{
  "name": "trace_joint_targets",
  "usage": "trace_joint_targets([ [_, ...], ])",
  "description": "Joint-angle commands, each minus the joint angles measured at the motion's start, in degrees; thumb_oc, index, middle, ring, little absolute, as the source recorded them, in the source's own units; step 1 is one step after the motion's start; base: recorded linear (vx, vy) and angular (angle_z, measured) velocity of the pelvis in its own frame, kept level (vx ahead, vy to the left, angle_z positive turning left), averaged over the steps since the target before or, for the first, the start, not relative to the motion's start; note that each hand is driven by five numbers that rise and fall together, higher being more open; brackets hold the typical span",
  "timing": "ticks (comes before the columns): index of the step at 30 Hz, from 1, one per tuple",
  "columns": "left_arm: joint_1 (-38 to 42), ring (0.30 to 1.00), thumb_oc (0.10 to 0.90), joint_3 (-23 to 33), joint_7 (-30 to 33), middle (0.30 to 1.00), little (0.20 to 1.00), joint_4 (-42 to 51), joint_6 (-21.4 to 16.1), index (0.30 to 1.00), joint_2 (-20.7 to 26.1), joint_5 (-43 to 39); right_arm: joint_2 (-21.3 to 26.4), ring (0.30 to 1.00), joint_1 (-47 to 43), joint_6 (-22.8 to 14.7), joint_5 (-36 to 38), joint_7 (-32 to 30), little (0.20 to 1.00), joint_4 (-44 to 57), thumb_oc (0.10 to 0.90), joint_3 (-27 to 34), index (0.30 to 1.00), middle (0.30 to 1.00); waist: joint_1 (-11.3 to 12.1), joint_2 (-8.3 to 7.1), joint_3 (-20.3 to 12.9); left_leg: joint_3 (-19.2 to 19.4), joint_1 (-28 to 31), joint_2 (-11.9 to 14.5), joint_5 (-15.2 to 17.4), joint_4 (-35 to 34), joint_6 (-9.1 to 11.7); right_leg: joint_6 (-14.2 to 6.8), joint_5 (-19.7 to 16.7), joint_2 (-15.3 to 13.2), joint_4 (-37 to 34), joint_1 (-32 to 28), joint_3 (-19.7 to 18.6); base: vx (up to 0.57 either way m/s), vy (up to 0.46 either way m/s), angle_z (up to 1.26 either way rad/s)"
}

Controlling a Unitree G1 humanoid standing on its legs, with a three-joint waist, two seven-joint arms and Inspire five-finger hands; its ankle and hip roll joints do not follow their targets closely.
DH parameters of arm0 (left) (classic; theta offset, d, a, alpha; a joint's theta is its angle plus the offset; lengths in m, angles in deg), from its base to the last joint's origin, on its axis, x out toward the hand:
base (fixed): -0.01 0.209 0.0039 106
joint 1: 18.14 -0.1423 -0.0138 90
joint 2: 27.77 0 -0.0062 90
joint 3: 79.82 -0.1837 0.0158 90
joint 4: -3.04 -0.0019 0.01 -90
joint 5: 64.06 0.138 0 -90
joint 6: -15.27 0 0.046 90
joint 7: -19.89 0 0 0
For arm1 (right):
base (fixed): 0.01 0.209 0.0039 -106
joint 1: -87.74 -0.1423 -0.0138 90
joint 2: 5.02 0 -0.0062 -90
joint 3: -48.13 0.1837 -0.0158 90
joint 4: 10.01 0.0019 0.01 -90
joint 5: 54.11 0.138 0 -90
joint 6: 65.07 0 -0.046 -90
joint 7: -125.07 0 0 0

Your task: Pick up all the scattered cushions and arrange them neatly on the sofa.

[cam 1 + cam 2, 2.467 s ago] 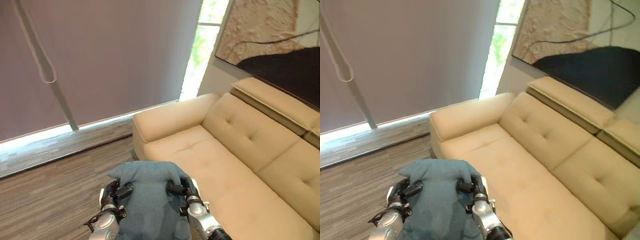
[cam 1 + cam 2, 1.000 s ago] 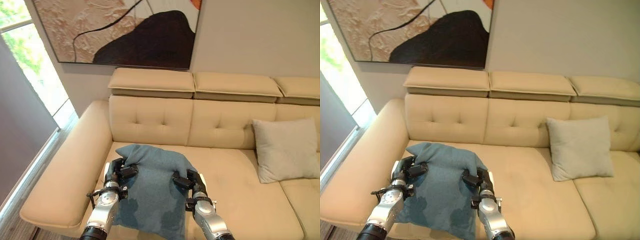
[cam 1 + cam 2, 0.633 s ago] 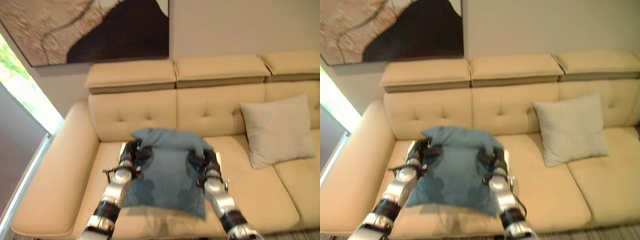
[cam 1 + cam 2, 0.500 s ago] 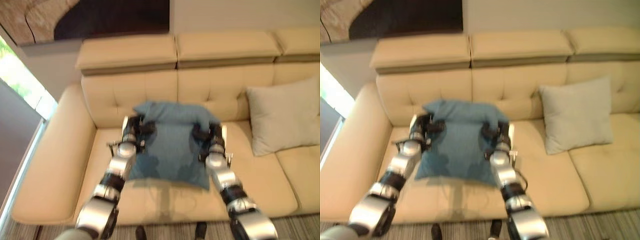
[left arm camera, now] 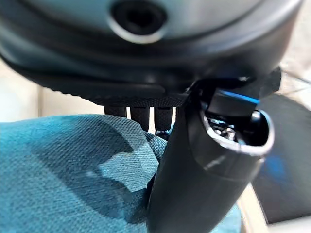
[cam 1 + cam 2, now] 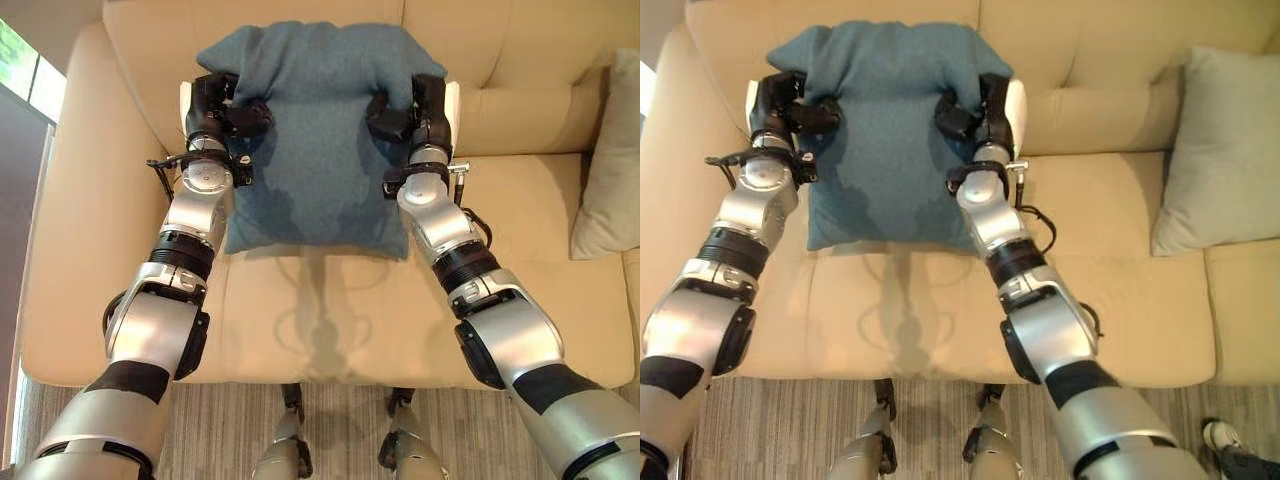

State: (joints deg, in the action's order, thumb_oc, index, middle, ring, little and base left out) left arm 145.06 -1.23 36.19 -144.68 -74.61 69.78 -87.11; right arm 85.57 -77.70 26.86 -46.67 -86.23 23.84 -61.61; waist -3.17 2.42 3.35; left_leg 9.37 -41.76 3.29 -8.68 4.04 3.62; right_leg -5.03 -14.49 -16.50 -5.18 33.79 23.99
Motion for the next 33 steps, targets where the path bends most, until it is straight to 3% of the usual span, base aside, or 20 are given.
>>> trace_joint_targets([
  [1, 11.68, 0.3, 0.4, -2.84, 3.29, 0.3, 0.3, 0.88, -8.1, 0.3, 8.4, -3.1, 4.72, 0.3, -18.18, -8.67, 0.63, -5.43, 0.3, -0.38, 0.4, 2.07, 0.3, 0.3, 1.15, -1.08, -1.94, 0.39, 4.75, -1.11, 1.64, -9.04, 3.49, -6.07, 6.11, 0.54, 0.18, -1.32, -0.34, 0.05, 0.031, -0.21],
  [7, 13.28, 0.3, 0.4, -0.71, 9.23, 0.3, 0.3, 2.44, -13.0, 0.3, 9.24, -3.98, 7.48, 0.3, -22.03, -10.16, -0.2, -8.81, 0.3, -2.89, 0.4, -0.5, 0.3, 0.3, 1.38, 0.19, -1.63, 0.34, 1.49, -1.33, 1.03, -9.04, 3.98, -6.36, 5.77, 0.07, 0.18, 1.73, -0.95, 0.04, 0.022, -0.21],
  [10, 12.91, 0.321, 0.414, -1.32, 8.63, 0.321, 0.321, -0.03, -13.27, 0.321, 9.8, -3.85, 8.07, 0.3, -23.28, -10.41, -0.42, -9.11, 0.3, -5.42, 0.4, -1.45, 0.3, 0.3, 1.05, 0.57, -1.87, 0.79, -0.2, -1.31, 1.03, -9.04, 4.14, -6.43, 5.52, 0.0, 0.18, 3.53, -1.7, 0.02, -0.003, 0.4],
  [11, 12.95, 0.811, 0.74, -1.91, 7.66, 0.811, 0.811, -3.42, -12.24, 0.811, 9.69, -3.93, 7.76, 0.3, -23.78, -10.06, -0.77, -9.09, 0.3, -7.78, 0.4, -1.82, 0.3, 0.3, 0.92, 0.69, -1.97, 1.06, -0.93, -1.26, 1.03, -9.04, 4.11, -6.53, 5.27, -0.16, 0.18, 4.52, -1.89, 0.02, -0.001, -0.06],
  [12, 12.79, 0.9, 0.8, -1.25, 7.32, 0.9, 0.9, -3.96, -11.93, 0.9, 9.4, -4.68, 7.31, 0.3, -24.18, -9.67, -1.12, -9.18, 0.3, -8.42, 0.4, -2.05, 0.3, 0.3, 0.84, 0.64, -1.98, 1.25, -1.18, -1.18, 1.11, -9.04, 4.08, -6.58, 5.26, -0.21, 0.18, 4.89, -2.13, 0.02, 0.004, -0.35],
  [15, 12.83, 0.9, 0.8, -0.63, 5.73, 0.9, 0.9, -8.11, -10.7, 0.9, 8.71, -6.06, 7.2, 0.3, -25.05, -9.54, -1.61, -8.48, 0.3, -11.06, 0.4, -3.26, 0.3, 0.3, 0.92, 0.84, -1.97, 1.64, -1.66, -1.08, 0.93, -9.04, 4.12, -6.8, 5.1, -0.35, 0.18, 5.61, -2.62, 0.01, 0.01, -0.18],
  [16, 13.01, 0.9, 0.8, -0.06, 4.58, 0.9, 0.9, -9.77, -9.96, 0.9, 8.25, -7.74, 7.07, 0.432, -25.54, -9.32, -1.71, -8.12, 0.432, -12.73, 0.488, -3.46, 0.432, 0.432, 0.92, 0.92, -1.92, 1.73, -1.92, -1.12, 0.86, -9.04, 4.12, -6.86, 5.15, -0.38, 0.18, 5.86, -2.83, 0.0, 0.0, 0.0],
  [17, 12.95, 0.9, 0.8, 0.13, 4.27, 0.9, 0.9, -10.55, -9.58, 0.9, 7.94, -8.25, 6.74, 0.768, -26.11, -9.02, -1.41, -7.91, 0.768, -13.75, 0.712, -3.43, 0.768, 0.768, 0.86, 1.01, -1.84, 1.75, -2.02, -1.13, 0.83, -9.04, 4.13, -6.9, 5.16, -0.37, 0.18, 6.09, -3.02, 0.01, 0.024, -0.04],
  [18, 13.19, 0.9, 0.8, 0.16, 4.12, 0.9, 0.9, -11.91, -8.82, 0.9, 7.88, -8.02, 6.57, 0.9, -26.13, -8.71, -1.03, -7.38, 0.9, -14.99, 0.8, -3.12, 0.9, 0.9, 0.76, 1.04, -1.82, 1.79, -2.26, -1.08, 0.73, -9.04, 4.16, -6.94, 5.16, -0.43, 0.18, 6.25, -3.05, 0.01, 0.01, -0.06],
  [24, 13.31, 0.9, 0.8, -0.51, 6.08, 0.9, 0.9, -14.51, -5.96, 0.9, 8.63, -4.07, 6.19, 0.9, -24.61, -8.03, 1.06, -6.19, 0.9, -16.29, 0.8, 0.33, 0.9, 0.9, -0.1, 1.06, -1.79, 1.66, -2.33, -0.93, 0.66, -9.04, 4.07, -7.09, 5.13, -0.46, 0.18, 6.3, -3.46, 0.0, -0.014, -0.04],
  [33, 11.43, 0.9, 0.8, 0.28, 5.94, 0.9, 0.9, -10.24, -5.5, 0.9, 10.85, -4.45, 5.52, 0.9, -19.92, -9.54, 4.87, -7.32, 0.9, -9.41, 0.8, 6.78, 0.9, 0.9, -0.3, 1.12, -1.4, 1.92, -0.19, -1.35, 1.21, -9.04, 3.87, -7.36, 5.09, -0.55, 0.18, 4.22, -3.46, 0.0, 0.0, 0.0],
])
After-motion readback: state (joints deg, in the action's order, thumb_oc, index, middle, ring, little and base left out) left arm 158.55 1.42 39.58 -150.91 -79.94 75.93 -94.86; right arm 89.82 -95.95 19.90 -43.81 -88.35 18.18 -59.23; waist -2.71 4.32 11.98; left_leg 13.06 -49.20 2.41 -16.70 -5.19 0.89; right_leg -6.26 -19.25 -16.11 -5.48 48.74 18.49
